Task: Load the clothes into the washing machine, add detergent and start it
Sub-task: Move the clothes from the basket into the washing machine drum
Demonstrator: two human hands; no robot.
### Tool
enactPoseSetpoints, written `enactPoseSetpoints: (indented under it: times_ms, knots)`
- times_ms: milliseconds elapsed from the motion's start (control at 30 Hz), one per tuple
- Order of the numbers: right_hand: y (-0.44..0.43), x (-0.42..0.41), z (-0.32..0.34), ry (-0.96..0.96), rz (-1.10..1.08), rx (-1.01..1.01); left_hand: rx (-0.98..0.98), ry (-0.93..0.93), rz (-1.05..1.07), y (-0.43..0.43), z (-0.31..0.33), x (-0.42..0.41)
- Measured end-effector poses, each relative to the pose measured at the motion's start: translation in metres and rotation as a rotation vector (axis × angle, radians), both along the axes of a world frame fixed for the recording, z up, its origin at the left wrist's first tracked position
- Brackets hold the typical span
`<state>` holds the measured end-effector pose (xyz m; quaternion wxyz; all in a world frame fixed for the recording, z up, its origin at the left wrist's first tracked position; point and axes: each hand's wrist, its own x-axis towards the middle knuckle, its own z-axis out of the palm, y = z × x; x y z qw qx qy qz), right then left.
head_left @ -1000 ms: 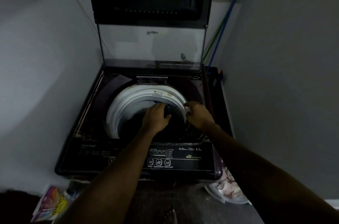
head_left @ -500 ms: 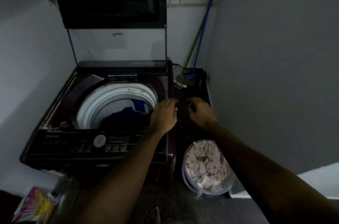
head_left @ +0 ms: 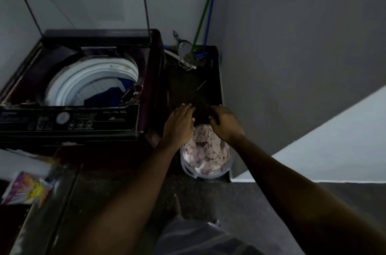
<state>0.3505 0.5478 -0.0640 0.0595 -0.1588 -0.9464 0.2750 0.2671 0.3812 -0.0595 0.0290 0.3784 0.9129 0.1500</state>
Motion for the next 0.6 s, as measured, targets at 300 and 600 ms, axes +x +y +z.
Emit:
enactPoseSetpoints:
  times_ms: [300, 600]
  knots:
    - [0.009, 0.034, -0.054, -0.065, -0.092, -0.045, -0.128, -0.053, -0.083, 0.019, -0.054, 0.009]
    - [0.034, 0.034, -0.185, -0.190, -0.051, 0.028, -0.149, -0.123, -0.147, 0.044, -0.180, 0.001]
